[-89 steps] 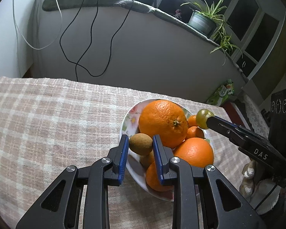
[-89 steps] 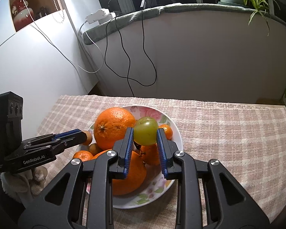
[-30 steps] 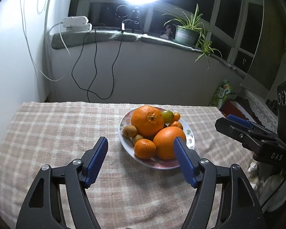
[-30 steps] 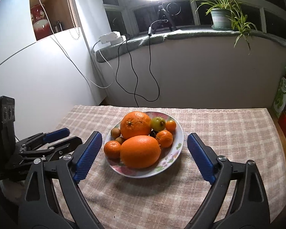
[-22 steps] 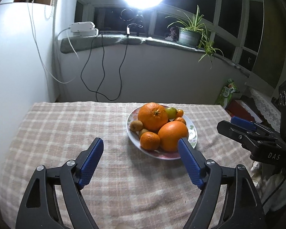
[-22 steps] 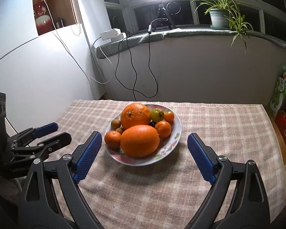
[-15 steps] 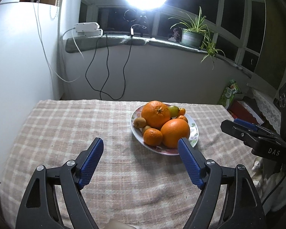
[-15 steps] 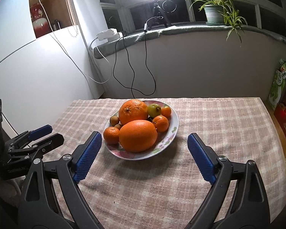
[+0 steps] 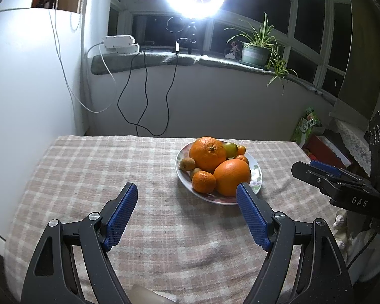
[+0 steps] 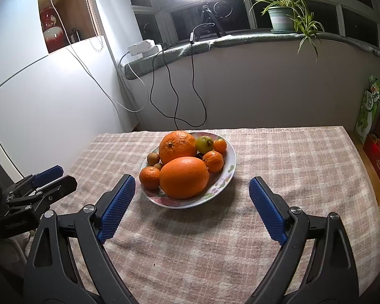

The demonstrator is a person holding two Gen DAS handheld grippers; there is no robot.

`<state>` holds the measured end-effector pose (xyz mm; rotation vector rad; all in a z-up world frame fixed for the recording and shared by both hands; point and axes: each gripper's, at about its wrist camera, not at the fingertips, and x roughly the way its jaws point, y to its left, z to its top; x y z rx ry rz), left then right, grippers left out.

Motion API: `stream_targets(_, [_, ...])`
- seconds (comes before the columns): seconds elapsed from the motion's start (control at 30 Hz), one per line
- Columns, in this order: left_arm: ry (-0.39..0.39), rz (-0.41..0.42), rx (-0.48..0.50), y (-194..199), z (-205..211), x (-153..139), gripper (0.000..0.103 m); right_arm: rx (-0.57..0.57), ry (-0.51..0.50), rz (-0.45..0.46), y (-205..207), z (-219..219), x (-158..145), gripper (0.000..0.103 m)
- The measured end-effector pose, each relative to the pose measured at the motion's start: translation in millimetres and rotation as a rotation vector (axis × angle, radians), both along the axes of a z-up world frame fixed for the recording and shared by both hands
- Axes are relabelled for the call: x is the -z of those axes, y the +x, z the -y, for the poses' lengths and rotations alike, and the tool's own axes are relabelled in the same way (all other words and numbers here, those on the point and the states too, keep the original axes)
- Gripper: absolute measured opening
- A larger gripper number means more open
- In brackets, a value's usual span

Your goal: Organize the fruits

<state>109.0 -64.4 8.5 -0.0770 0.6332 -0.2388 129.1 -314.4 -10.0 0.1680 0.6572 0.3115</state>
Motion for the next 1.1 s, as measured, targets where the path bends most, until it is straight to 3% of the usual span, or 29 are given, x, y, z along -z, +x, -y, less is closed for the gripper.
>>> stream_targets(1.1, [0.011,-0.007,-0.003,0,3,5,0.080,0.018,-0.002,-0.024,1,3,10,0.093])
